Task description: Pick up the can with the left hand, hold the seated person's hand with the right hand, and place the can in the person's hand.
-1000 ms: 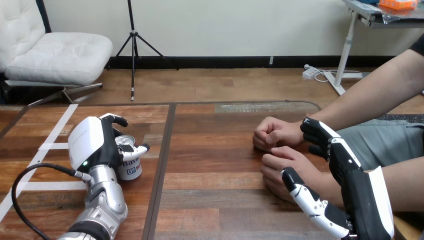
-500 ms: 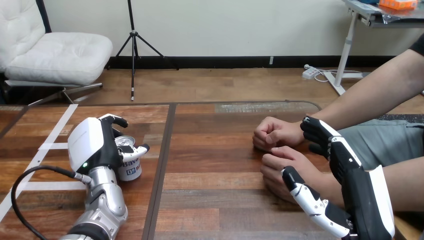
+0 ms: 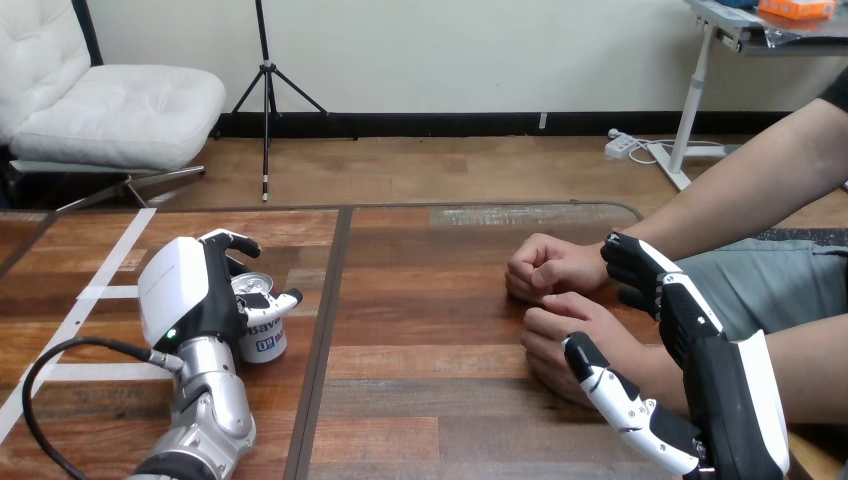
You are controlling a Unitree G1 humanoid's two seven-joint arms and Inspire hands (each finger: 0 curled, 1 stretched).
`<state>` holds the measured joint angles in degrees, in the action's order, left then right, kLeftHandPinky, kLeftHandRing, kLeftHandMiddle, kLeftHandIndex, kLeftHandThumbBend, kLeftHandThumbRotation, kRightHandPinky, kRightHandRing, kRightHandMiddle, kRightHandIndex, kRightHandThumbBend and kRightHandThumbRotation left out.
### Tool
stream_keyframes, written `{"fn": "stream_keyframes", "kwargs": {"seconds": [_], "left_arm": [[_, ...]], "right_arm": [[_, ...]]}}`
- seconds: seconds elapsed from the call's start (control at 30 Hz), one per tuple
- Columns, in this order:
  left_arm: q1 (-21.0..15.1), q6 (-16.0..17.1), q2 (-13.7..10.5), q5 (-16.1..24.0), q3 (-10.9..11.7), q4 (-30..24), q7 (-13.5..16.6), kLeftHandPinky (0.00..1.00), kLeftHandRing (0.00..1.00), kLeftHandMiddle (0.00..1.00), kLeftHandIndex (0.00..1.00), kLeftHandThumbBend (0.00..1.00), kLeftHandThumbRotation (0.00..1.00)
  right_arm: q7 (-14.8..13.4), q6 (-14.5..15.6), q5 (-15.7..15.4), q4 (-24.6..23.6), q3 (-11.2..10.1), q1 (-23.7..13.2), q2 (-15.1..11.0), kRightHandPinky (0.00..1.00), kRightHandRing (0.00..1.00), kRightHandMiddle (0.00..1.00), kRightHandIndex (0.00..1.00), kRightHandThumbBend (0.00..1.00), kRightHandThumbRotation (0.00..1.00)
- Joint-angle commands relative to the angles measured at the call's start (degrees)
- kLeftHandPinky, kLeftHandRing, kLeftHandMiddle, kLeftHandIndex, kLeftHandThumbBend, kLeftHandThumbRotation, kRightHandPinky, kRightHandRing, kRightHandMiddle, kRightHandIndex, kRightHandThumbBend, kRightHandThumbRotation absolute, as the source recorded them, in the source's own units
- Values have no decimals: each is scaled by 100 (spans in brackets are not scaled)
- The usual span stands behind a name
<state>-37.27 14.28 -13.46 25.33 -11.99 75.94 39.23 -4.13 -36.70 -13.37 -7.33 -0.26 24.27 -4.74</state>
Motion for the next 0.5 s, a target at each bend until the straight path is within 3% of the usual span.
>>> {"fn": "stream_keyframes", "kwargs": {"seconds": [0.0,0.47], "left_arm": [[-119,235,-67,25,7,-72,154,47,46,48,60,69,0],[-52,642,-67,-12,51,-170,292,49,46,48,62,68,0]], "right_arm": [[-20,37,11,-296,-31,-212,-2,82,85,85,84,60,40],[70,154,279,-335,-20,-234,-7,82,86,86,84,63,37]]}}
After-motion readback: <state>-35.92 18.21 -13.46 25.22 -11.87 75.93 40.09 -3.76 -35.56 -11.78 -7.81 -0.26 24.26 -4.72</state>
